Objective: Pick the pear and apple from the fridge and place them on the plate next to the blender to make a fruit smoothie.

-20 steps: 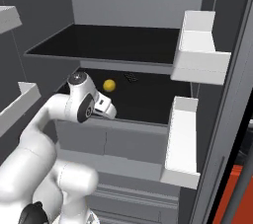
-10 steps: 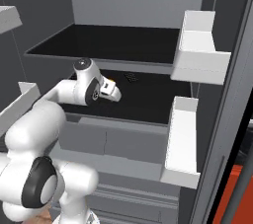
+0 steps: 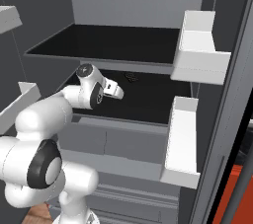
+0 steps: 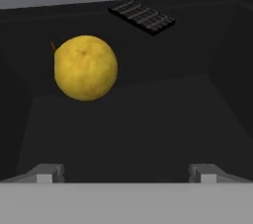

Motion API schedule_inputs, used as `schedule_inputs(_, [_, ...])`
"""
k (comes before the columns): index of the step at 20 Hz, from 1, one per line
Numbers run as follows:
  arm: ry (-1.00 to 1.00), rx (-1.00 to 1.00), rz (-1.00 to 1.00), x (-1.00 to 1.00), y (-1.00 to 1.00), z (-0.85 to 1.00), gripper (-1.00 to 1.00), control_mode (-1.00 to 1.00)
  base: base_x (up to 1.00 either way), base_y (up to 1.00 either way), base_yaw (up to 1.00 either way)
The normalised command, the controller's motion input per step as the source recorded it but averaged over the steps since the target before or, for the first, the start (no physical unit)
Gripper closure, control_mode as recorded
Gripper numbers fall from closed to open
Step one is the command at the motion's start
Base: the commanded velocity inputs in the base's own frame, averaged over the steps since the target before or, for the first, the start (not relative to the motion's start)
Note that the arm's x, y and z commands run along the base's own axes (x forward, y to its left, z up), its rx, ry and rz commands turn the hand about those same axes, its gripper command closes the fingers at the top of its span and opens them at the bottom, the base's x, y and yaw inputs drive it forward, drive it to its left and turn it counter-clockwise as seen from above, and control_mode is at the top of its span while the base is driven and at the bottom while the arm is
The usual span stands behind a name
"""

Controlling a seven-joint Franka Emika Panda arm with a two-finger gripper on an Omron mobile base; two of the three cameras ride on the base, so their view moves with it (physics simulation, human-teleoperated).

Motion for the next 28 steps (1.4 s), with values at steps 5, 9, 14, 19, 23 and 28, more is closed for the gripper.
schedule_inputs(5, [0.06, -0.13, 0.00, 0.37, 0.00, 0.19, -1.00, -1.00, 0.00, 0.00, 0.00])
schedule_inputs(9, [0.03, -0.05, 0.02, 0.24, 0.00, 0.00, -1.00, -1.00, 0.00, 0.00, 0.00])
schedule_inputs(14, [0.01, 0.00, 0.04, 0.37, 0.01, 0.00, -1.00, -1.00, 0.00, 0.00, 0.00])
schedule_inputs(19, [0.00, 0.00, 0.06, 0.41, 0.01, -0.03, -1.00, -1.00, 0.00, 0.00, 0.00])
schedule_inputs(23, [0.00, 0.00, 0.05, 0.42, 0.02, -0.07, -1.00, -1.00, 0.00, 0.00, 0.00])
schedule_inputs(28, [0.02, 0.00, 0.05, 0.35, 0.01, -0.21, -1.00, -1.00, 0.00, 0.00, 0.00])
